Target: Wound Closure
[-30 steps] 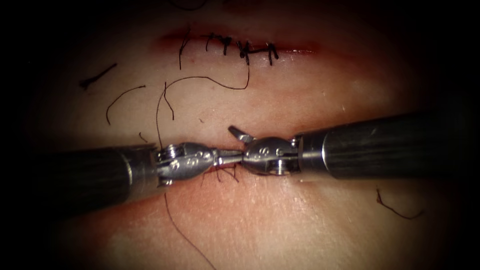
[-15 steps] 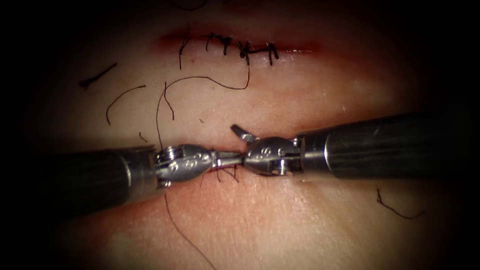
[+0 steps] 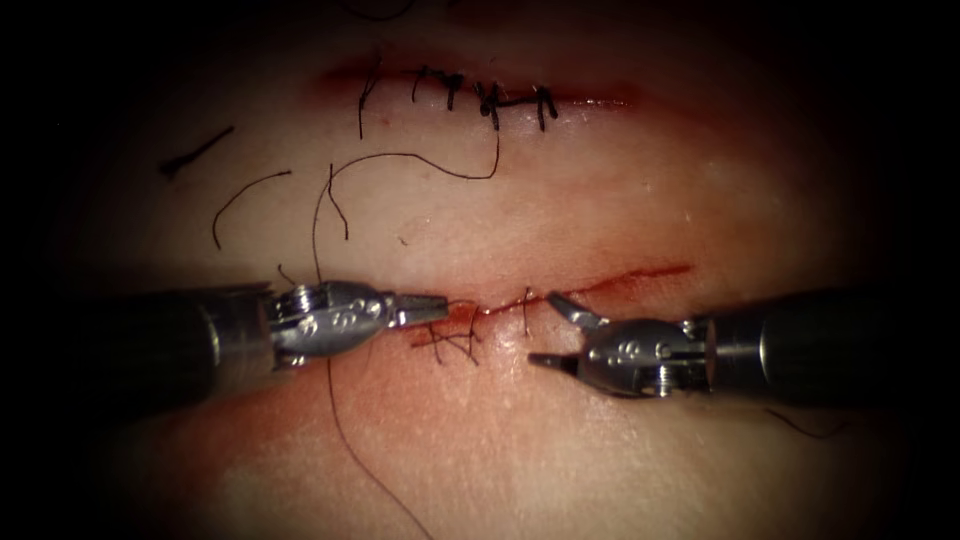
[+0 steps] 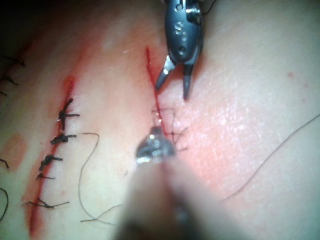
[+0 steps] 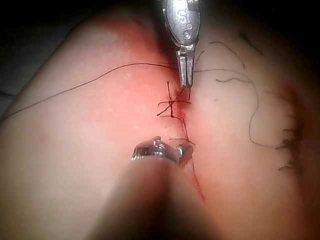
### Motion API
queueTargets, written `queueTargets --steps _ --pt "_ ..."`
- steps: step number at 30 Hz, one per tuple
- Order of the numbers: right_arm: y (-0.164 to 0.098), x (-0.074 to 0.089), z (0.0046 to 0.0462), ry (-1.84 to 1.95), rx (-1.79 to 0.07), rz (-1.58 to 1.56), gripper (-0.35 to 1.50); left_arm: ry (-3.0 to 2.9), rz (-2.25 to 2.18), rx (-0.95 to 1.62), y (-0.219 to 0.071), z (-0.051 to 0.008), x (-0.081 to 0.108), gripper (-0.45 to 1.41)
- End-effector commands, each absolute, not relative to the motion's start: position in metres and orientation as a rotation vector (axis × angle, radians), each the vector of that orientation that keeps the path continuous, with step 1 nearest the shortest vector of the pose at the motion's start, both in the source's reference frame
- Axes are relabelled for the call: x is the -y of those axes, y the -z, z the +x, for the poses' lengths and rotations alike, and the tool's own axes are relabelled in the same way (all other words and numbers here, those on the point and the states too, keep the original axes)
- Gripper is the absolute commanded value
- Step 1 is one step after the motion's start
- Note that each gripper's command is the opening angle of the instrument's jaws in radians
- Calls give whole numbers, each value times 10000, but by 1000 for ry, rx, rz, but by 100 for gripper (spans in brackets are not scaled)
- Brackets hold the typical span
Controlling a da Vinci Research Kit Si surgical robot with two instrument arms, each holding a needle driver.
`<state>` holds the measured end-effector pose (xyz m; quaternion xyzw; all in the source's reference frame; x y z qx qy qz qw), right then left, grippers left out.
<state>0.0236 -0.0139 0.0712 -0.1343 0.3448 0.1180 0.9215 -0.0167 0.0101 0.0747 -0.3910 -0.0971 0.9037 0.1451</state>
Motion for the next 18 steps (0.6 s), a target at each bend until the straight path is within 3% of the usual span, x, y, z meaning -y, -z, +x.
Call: queueTargets --steps 1,9,15,18 --pt "-717 146 232 -254 -694 -276 148 -2602 -1129 284 -754 -174 -98 -30" --pt "-716 149 222 -268 -682 -279 148 -2613 -1110 257 -749 -136 -91 -27" --pt "-714 152 220 -264 -679 -274 148 -2606 -1025 211 -751 -31 -84 -23" --pt "-715 152 220 -264 -679 -275 148 -2601 -1007 195 -753 -13 -83 -18"
